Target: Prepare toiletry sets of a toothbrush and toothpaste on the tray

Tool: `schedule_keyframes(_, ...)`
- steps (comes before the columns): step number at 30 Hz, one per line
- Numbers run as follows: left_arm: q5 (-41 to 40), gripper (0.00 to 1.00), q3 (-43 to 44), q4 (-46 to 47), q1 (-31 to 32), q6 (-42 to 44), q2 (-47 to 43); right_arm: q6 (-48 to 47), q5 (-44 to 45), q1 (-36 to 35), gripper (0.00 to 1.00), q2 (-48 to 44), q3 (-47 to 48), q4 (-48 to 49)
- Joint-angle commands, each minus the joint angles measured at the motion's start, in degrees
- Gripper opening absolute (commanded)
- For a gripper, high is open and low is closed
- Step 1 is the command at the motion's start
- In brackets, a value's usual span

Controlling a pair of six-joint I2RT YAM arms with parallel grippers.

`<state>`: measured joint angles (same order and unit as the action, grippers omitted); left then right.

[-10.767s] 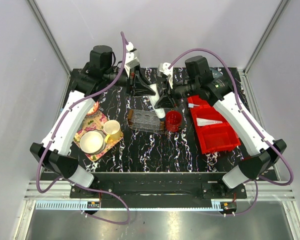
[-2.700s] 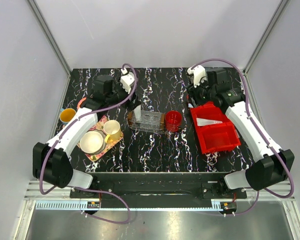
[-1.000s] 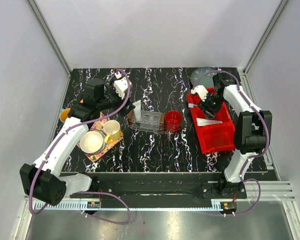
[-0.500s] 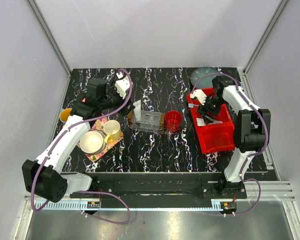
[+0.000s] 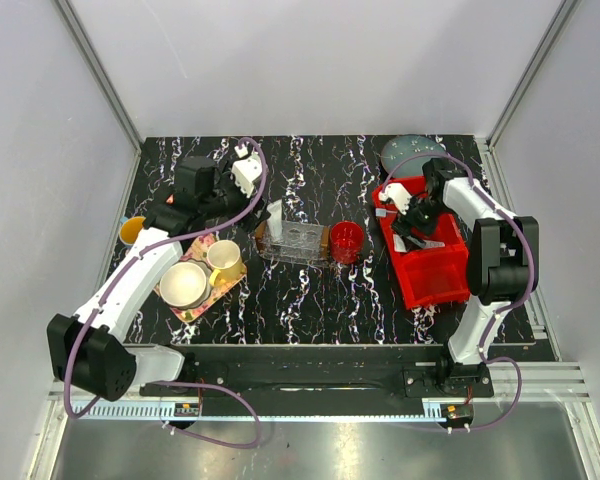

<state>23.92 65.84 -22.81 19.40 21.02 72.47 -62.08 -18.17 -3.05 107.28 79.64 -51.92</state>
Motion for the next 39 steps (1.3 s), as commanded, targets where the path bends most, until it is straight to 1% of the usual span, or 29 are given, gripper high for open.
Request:
schedule_keyframes(1,-1.1,0.80,1.6,2.2,-0.3,0.5,0.3,-0.1,-0.3,0.1,0.81,0.8,-2.5,3.9)
schedule_keyframes(8,-1.2,0.80,1.5,2.2,-0.3,0.6,0.4,-0.1,0.0,0.1,0.80,1.3,-2.7,5.2)
schedule_keyframes(15,-1.4,0.80,1.6,2.3,-0.3,0.8,0.6,-0.8,0.2,0.0,0.70,1.2,-2.4,4.6)
schedule_keyframes(18,-1.8,0.80,1.5,2.3,-0.2,1.0,0.6,-1.0,0.2,0.0,0.64,1.1,-2.0,4.2)
schedule_keyframes(21,-2.2,0.80,1.4,2.2,-0.3,1.3,0.7,-1.3,0.2,0.0,0.54,1.0,-1.4,3.5)
schedule_keyframes(22,-2.4,0.80,1.4,2.2,-0.3,1.3,0.7,-1.3,0.3,0.0,0.49,0.8,-1.1,3.3)
schedule_keyframes(28,-2.4,0.80,1.9,1.8,-0.3,1.3,0.6,-2.0,0.8,0.0,0.35,0.3,0.7,1.1)
schedule_keyframes(29,-2.5,0.80,1.9,1.8,-0.3,1.4,0.5,-2.1,0.8,0.1,0.32,0.0,0.9,0.9)
schedule_keyframes(39,-2.3,0.80,2.5,1.8,-0.4,1.6,0.6,-2.0,0.6,0.0,0.12,-2.0,3.0,-1.6)
